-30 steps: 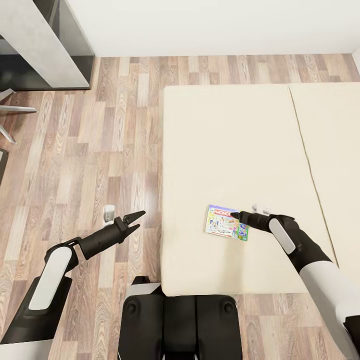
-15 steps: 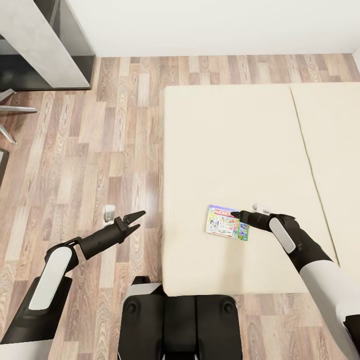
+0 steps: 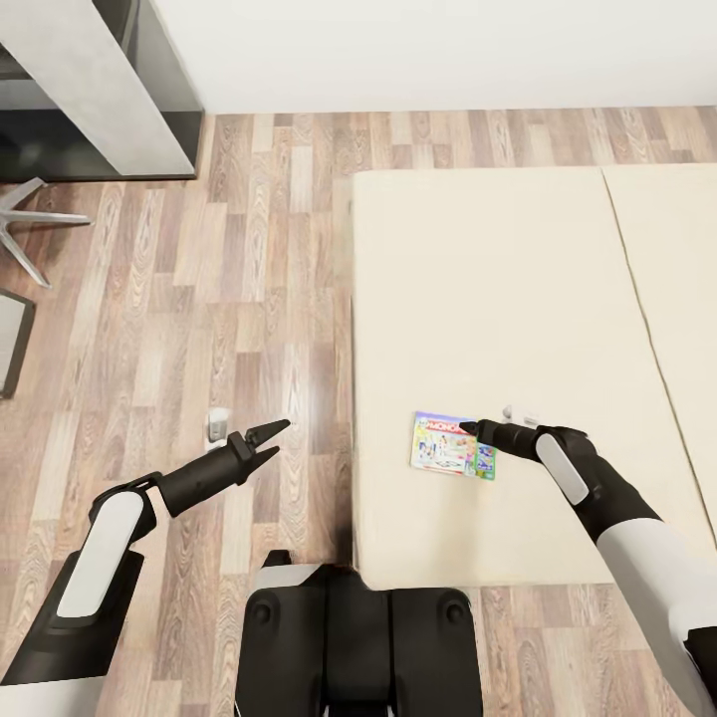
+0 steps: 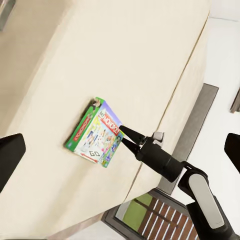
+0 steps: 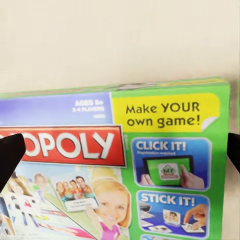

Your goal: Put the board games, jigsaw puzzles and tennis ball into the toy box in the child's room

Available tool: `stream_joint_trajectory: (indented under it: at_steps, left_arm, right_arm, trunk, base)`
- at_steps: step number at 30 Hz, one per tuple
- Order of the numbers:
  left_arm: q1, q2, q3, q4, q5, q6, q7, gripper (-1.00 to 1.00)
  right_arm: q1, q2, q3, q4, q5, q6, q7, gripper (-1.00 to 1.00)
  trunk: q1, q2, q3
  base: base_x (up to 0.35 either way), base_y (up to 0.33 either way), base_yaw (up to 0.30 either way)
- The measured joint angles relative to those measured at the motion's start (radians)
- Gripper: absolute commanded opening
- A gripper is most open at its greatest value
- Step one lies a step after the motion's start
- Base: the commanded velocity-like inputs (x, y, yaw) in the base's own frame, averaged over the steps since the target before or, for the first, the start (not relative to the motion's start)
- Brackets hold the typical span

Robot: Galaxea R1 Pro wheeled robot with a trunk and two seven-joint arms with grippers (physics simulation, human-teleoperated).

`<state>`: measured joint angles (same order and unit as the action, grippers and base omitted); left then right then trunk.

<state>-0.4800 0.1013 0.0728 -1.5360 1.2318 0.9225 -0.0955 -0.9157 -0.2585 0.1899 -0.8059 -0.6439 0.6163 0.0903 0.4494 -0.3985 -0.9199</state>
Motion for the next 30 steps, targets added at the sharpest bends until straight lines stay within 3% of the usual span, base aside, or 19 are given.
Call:
stream_joint_trajectory:
  at_steps: [10,30]
  left_arm:
    - [0.000,0.000,0.002,0.000,0.000,0.000,0.001,1.00]
    - [0.000,0.001,0.003,0.000,0.000,0.000,0.001,1.00]
  right_arm:
    - [-0.001,0.000,0.000,0.000,-0.001,0.000,-0.001,1.00]
    - [-0.001,-0.002,0.000,0.000,-0.001,0.001,-0.001,1.00]
  trunk:
    - [0.000,0.000,0.000]
    - [0.000,0.000,0.000]
  base:
    - [0.000,0.187,0.000]
    - [0.000,0.023,0.000]
